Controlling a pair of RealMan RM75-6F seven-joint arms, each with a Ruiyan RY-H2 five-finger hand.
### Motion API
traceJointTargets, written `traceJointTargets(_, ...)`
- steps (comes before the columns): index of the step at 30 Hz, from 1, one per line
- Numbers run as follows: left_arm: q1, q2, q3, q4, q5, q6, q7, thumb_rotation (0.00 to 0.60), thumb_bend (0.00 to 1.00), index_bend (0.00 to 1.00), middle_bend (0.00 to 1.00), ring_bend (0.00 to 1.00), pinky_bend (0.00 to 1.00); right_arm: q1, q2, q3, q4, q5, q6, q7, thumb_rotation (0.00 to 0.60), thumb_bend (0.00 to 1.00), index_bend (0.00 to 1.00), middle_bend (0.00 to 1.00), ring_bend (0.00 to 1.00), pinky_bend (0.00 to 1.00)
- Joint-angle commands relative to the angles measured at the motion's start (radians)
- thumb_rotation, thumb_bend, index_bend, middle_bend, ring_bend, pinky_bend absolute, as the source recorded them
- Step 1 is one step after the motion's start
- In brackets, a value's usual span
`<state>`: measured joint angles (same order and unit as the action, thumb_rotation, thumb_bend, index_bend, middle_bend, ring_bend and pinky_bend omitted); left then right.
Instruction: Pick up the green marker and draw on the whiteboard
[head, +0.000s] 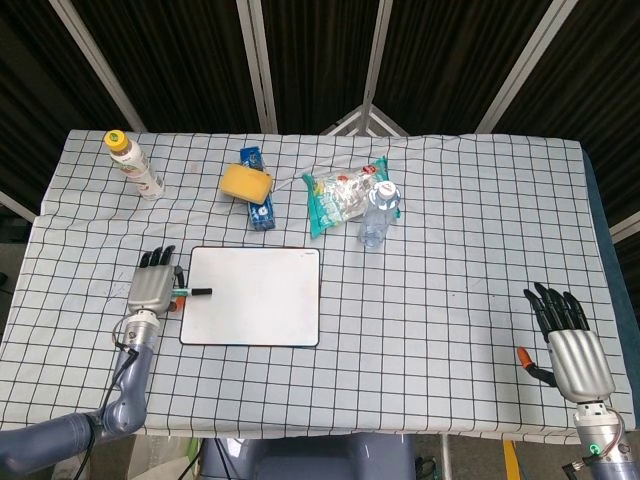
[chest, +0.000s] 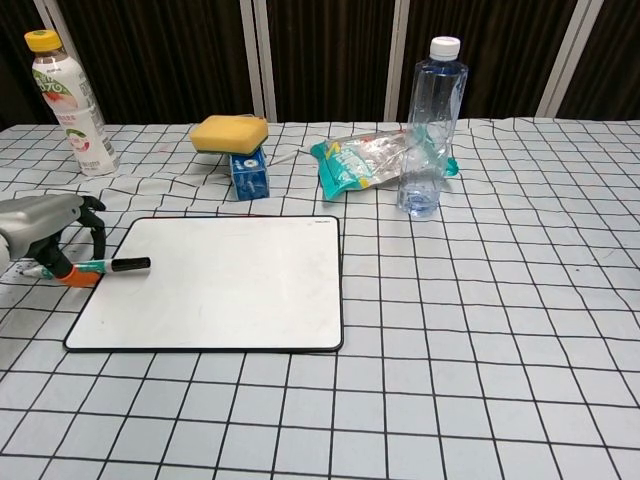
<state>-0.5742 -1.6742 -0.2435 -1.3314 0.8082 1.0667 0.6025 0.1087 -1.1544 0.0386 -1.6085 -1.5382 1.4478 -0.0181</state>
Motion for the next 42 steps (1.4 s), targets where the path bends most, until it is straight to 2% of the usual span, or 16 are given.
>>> traceJointTargets(1, 0.009, 0.016, -0.004, -0.035, 0.03, 0.017, -0.036, 0.6, 0.53, 0.64, 0.07, 0.0, 0.0, 0.0, 0.001, 0.0, -0.002, 0.001, -0.001, 0.001, 0.6, 0.35, 0.0, 0.0, 0.0, 0.0)
traceJointTargets(6, 0.022, 0.048, -0.035, -0.123, 0.081, 0.043, -0.129, 0.6, 0.53, 0.66, 0.1, 0.0, 0.0, 0.0, 0.001, 0.0, -0.004, 0.003, -0.002, 0.002, 0.6, 0.35, 0.0, 0.0, 0.0, 0.0)
traceJointTargets(12, 0.033, 0.062, -0.098, -0.248, 0.169, 0.041, -0.355, 0.6, 0.53, 0.66, 0.1, 0.0, 0.0, 0.0, 0.001, 0.0, -0.006, 0.003, -0.002, 0.001, 0.6, 0.35, 0.0, 0.0, 0.0, 0.0)
traceJointTargets(16, 0.026, 0.033, -0.123, -0.263, 0.222, 0.008, -0.512, 0.6, 0.53, 0.67, 0.11, 0.0, 0.0, -0.001, 0.001, 0.001, -0.007, 0.006, -0.003, 0.004, 0.6, 0.35, 0.0, 0.0, 0.0, 0.0)
traceJointTargets(20, 0.01, -0.005, -0.125, -0.23, 0.274, -0.026, -0.629, 0.6, 0.53, 0.67, 0.11, 0.0, 0.0, 0.0, 0.003, 0.002, -0.007, 0.009, -0.005, 0.008, 0.6, 0.35, 0.0, 0.0, 0.0, 0.0)
traceJointTargets(24, -0.02, -0.068, -0.114, -0.146, 0.338, -0.066, -0.755, 0.6, 0.53, 0.67, 0.12, 0.0, 0.01, 0.001, 0.005, 0.003, -0.008, 0.015, -0.009, 0.015, 0.6, 0.35, 0.0, 0.0, 0.0, 0.0)
traceJointTargets(29, -0.05, -0.132, -0.107, -0.059, 0.379, -0.089, -0.852, 0.6, 0.52, 0.68, 0.12, 0.0, 0.02, 0.002, 0.007, 0.005, -0.01, 0.021, -0.014, 0.024, 0.6, 0.35, 0.0, 0.0, 0.0, 0.0)
traceJointTargets(42, -0.101, -0.216, -0.09, 0.093, 0.431, -0.123, -0.966, 0.6, 0.52, 0.68, 0.12, 0.0, 0.02, 0.003, 0.012, 0.007, -0.014, 0.029, -0.02, 0.033, 0.6, 0.35, 0.0, 0.0, 0.0, 0.0)
